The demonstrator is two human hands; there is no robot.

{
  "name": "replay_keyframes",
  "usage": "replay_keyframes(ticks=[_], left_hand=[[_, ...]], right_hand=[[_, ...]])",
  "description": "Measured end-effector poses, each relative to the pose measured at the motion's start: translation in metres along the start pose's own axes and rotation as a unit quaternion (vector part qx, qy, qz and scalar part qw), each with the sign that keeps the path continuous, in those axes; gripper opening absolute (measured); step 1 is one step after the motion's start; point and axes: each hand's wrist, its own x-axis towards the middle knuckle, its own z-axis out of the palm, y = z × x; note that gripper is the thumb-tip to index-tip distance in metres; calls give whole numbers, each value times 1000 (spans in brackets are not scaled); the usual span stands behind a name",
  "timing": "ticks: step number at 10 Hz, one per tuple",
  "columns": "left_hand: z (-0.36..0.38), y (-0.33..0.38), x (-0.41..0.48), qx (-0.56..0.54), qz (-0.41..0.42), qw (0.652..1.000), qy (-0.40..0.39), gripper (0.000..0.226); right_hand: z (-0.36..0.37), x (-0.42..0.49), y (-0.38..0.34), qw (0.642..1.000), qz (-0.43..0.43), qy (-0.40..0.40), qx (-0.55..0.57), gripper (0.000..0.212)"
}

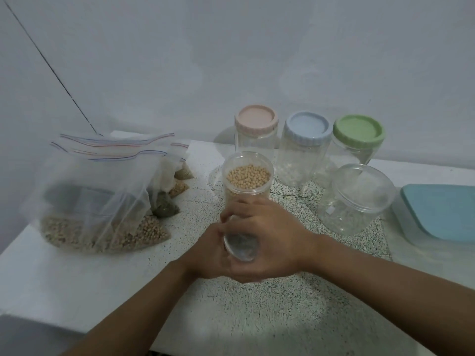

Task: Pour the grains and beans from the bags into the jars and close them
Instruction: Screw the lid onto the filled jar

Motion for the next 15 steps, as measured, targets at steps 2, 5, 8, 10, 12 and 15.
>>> replay_keyframes(ticks=[2, 5, 8, 10, 12, 15], left_hand=[[-9, 7, 1, -42, -29, 998, -35, 84], [3, -24, 1, -49, -123, 991, 6, 91], [-4, -7, -1, -76, -38, 996, 40, 80], [-2, -13, 0, -89, -30, 994, 49, 84], [-4, 1, -3, -100, -35, 994, 37, 79], [1, -6, -5, -104, -103, 989, 24, 70]], right_hand=[[-4, 7, 6, 998, -53, -26, 7, 42], [-26, 0, -2, 993, 10, -96, -75, 53], [-45, 5, -15, 978, 140, -70, -137, 73], [-43, 6, -19, 964, 171, -159, -129, 74], [-60, 16, -16, 970, 145, -190, 33, 52], [-49, 9, -29, 971, 120, -184, -92, 64]])
